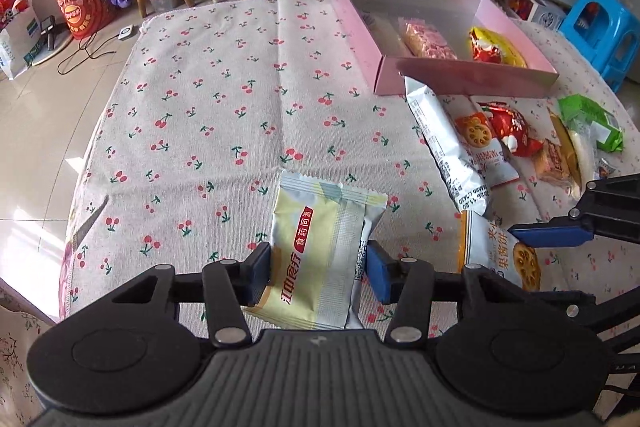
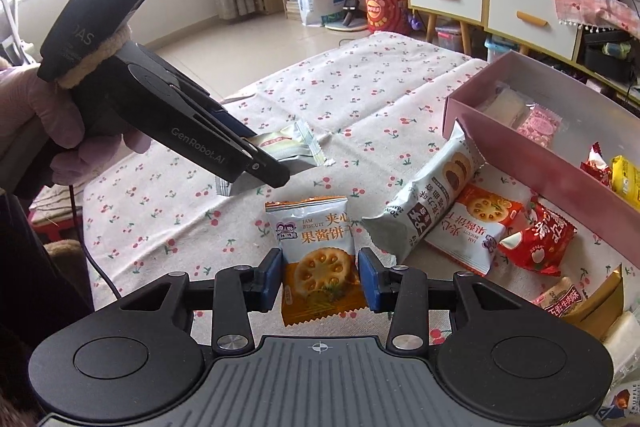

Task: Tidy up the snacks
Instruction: 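Carry both packets into the pink box and open both grippers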

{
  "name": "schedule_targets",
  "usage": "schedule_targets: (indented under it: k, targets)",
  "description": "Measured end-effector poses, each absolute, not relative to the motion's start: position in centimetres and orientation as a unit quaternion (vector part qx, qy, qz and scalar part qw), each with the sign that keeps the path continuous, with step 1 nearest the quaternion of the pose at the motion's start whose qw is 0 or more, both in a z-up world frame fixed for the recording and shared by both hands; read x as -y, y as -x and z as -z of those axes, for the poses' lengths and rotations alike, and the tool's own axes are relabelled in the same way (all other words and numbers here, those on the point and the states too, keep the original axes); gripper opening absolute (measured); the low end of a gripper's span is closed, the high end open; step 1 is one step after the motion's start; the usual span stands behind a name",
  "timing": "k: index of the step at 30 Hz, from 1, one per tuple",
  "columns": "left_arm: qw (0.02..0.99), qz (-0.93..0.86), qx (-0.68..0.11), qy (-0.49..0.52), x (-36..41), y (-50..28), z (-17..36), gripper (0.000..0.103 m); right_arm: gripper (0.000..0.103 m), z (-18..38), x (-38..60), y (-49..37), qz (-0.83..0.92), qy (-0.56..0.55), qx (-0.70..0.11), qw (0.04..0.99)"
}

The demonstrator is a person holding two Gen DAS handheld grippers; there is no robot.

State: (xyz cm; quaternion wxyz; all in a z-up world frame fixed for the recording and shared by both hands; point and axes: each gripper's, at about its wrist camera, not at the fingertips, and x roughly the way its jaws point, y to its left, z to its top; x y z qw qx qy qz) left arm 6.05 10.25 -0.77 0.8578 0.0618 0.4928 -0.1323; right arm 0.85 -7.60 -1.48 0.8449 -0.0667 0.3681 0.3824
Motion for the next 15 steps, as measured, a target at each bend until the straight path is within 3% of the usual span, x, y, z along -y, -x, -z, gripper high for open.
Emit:
schedule_targets:
  k: [15]
  targets:
    - [0.882,0.132,-0.451,-0.029,-7.6,-10.0,-1.9,0.046,0.04,-1.3,11.1,-5.0,-0.318,0.028,-0.331,0.888]
